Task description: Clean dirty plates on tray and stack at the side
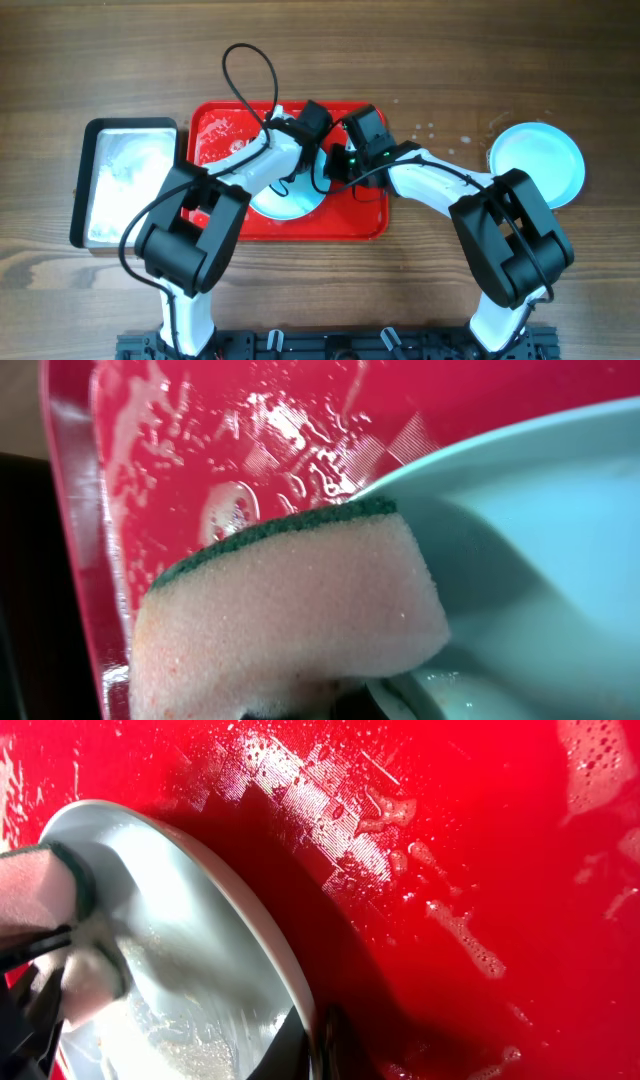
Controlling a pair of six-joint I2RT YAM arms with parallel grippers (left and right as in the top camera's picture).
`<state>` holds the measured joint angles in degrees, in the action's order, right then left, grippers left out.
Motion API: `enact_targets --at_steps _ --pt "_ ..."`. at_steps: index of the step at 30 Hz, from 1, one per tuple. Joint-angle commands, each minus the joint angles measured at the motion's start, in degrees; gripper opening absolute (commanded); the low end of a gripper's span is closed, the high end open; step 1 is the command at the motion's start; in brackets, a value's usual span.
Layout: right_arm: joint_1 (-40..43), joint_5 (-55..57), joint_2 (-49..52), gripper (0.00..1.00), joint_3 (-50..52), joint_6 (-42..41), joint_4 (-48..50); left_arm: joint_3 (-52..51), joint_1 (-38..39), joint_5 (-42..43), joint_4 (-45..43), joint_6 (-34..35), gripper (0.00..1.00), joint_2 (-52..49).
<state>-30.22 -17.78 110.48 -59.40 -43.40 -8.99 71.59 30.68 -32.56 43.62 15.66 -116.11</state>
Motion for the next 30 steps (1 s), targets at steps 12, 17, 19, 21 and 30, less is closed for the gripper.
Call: enact_targets --at_steps 12,17,19,21,30 --pt "0.5 2.2 1.8 0.04 0.9 -1.6 -0.2 -4.3 -15.8 67.0 11.5 -14.0 0.04 -5.0" --pt "0.5 2.2 1.8 0.04 0.9 -1.6 -0.3 -4.3 -21.4 67.2 10.7 -13.0 0.04 -5.0" --pt "0.5 2.2 1.8 0.04 0.9 -1.6 -0.3 -4.3 -23.1 63.2 8.1 -6.4 0.04 -5.0" --pt "0.5 2.2 1.8 0.04 0.9 -1.6 -0.3 -4.3 -24.9 54.9 5.7 3.1 0.04 -5.0" --pt "0.5 2.2 1.8 0.04 0.9 -1.6 -0.4 -4.3 -26.4 25.2 -4.1 18.1 0.04 -5.0"
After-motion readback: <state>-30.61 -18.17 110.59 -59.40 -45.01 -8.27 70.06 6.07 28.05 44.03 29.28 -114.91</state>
